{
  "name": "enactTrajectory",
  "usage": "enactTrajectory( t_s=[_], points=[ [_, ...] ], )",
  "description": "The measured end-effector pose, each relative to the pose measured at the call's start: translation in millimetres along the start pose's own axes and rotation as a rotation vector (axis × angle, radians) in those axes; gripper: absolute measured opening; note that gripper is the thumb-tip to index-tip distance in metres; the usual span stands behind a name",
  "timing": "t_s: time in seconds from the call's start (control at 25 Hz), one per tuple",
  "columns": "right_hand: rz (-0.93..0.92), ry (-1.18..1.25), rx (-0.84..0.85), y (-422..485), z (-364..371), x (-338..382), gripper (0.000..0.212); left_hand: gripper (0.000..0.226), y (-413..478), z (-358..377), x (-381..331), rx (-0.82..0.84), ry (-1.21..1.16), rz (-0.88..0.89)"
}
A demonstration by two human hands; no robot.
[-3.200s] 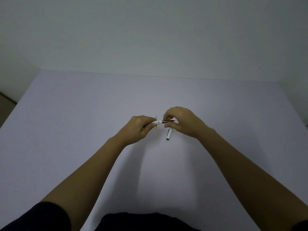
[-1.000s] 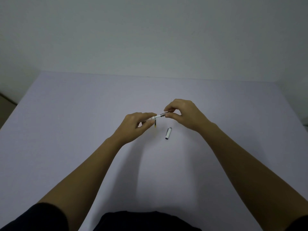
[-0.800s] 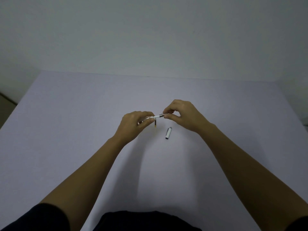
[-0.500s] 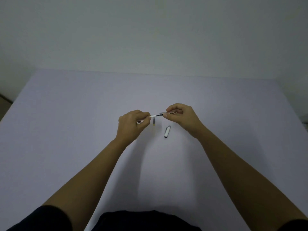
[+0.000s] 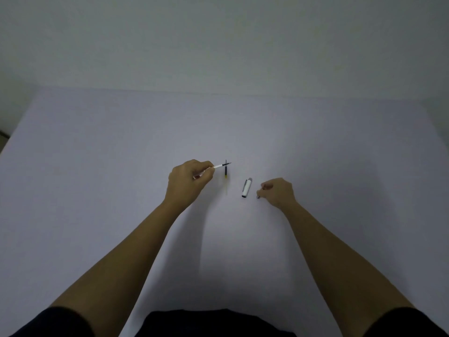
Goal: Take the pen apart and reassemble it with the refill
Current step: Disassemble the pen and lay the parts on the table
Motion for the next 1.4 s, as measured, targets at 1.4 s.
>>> enactTrajectory(
  t_s=[1.4],
  points=[
    [-0.729,-0.19,0.253,-36,-32,102,0.012,0.013,1,11,-13,0.079,0.15,0.226]
  ],
)
Point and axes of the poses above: each hand's wrist, its own y-axis towards the middle knuckle, its own z-axis out of the palm, x = y × z, the point moved 4 cm from there along y, towards the middle knuckle, and after that the axes turned 5 degrees about x, right-handed, at the moved point
